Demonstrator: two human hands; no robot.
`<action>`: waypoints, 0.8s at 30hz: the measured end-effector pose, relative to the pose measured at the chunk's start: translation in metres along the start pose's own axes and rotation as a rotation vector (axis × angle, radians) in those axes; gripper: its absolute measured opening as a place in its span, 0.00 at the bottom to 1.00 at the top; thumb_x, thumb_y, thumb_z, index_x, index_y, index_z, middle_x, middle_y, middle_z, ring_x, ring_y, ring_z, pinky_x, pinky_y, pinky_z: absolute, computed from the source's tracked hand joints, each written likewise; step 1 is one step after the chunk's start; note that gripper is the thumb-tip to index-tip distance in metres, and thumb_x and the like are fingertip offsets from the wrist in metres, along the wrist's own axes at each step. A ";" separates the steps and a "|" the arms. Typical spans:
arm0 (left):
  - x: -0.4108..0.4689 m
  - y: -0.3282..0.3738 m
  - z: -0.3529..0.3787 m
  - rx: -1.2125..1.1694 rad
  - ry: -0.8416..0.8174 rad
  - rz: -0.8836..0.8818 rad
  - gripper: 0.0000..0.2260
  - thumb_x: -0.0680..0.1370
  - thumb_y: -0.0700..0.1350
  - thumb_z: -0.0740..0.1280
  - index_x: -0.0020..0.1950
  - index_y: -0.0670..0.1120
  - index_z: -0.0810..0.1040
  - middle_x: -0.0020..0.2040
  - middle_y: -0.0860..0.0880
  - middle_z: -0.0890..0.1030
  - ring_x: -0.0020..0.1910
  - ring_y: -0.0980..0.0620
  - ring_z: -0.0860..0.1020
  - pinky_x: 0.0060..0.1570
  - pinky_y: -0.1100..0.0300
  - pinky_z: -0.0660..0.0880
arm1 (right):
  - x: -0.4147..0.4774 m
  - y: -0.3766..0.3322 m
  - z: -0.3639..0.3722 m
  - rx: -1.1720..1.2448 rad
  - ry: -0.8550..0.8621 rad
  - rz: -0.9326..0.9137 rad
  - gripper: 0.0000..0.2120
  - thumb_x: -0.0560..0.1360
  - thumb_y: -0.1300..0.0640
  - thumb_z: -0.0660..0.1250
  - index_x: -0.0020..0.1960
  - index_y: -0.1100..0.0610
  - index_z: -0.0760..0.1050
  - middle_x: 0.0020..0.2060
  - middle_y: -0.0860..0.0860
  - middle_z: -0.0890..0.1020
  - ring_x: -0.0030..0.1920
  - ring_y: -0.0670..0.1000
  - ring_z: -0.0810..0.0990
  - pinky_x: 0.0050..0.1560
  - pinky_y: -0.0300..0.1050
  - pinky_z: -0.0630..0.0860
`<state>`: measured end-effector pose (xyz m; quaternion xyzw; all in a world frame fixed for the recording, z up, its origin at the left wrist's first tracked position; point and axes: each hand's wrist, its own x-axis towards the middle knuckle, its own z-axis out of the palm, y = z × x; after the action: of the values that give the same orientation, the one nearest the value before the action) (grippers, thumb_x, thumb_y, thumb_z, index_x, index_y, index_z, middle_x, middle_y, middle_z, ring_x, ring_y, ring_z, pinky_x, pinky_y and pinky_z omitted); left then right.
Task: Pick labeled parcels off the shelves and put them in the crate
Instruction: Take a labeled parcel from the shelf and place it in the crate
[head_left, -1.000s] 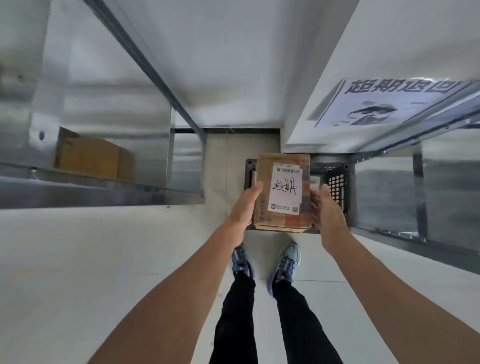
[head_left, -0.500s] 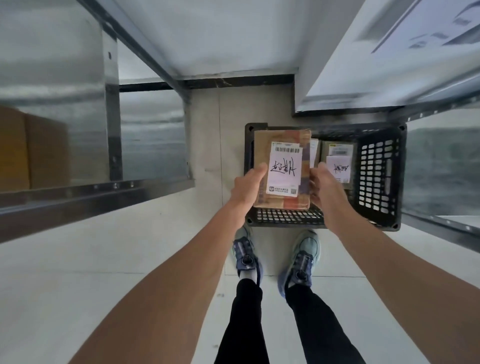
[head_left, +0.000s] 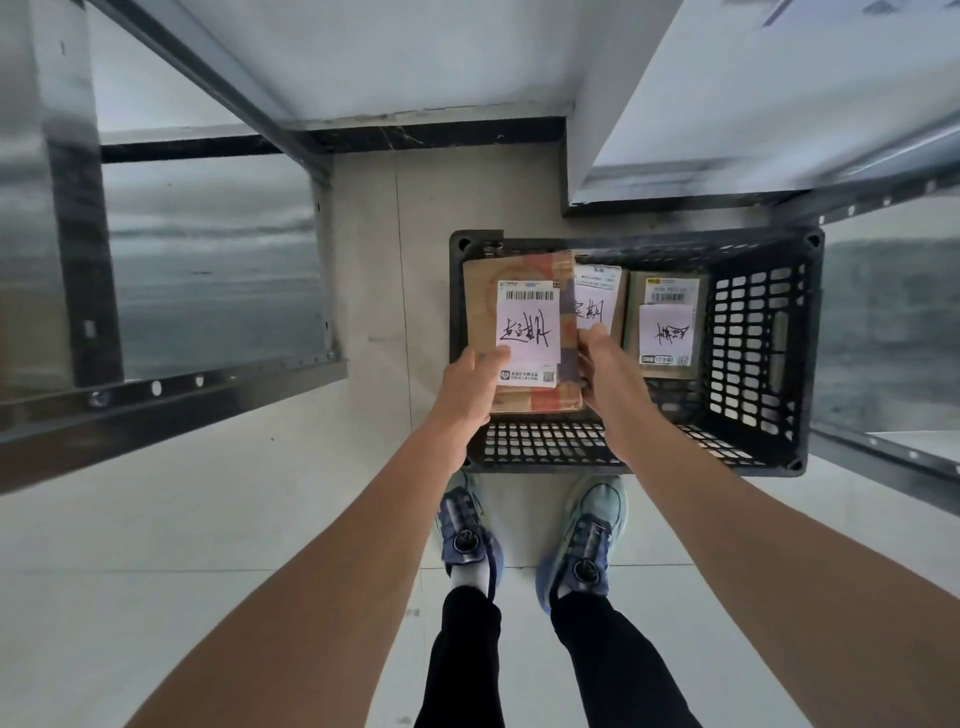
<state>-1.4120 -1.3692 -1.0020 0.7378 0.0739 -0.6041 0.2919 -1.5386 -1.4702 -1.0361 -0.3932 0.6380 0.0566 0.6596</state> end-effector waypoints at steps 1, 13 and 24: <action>0.002 -0.001 0.001 -0.003 -0.001 -0.001 0.15 0.84 0.55 0.60 0.69 0.52 0.71 0.53 0.55 0.79 0.53 0.57 0.77 0.55 0.52 0.68 | 0.003 -0.001 0.001 -0.010 0.000 0.000 0.23 0.82 0.39 0.50 0.53 0.47 0.82 0.47 0.46 0.88 0.56 0.52 0.84 0.66 0.60 0.76; 0.021 -0.006 0.016 0.119 0.048 0.034 0.29 0.72 0.67 0.60 0.71 0.61 0.73 0.66 0.52 0.79 0.64 0.47 0.77 0.69 0.45 0.68 | 0.015 0.009 0.000 -0.023 -0.036 0.038 0.25 0.84 0.35 0.50 0.53 0.45 0.82 0.51 0.46 0.87 0.58 0.52 0.83 0.69 0.60 0.74; -0.009 0.015 0.018 0.027 0.110 0.173 0.22 0.78 0.61 0.58 0.66 0.51 0.74 0.71 0.46 0.73 0.69 0.47 0.75 0.59 0.55 0.79 | -0.010 -0.018 -0.007 -0.094 -0.104 -0.027 0.22 0.85 0.36 0.48 0.55 0.43 0.78 0.54 0.45 0.84 0.57 0.46 0.80 0.74 0.55 0.65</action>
<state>-1.4227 -1.3883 -0.9908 0.7773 0.0180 -0.5363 0.3285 -1.5356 -1.4817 -1.0181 -0.4288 0.5940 0.0981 0.6735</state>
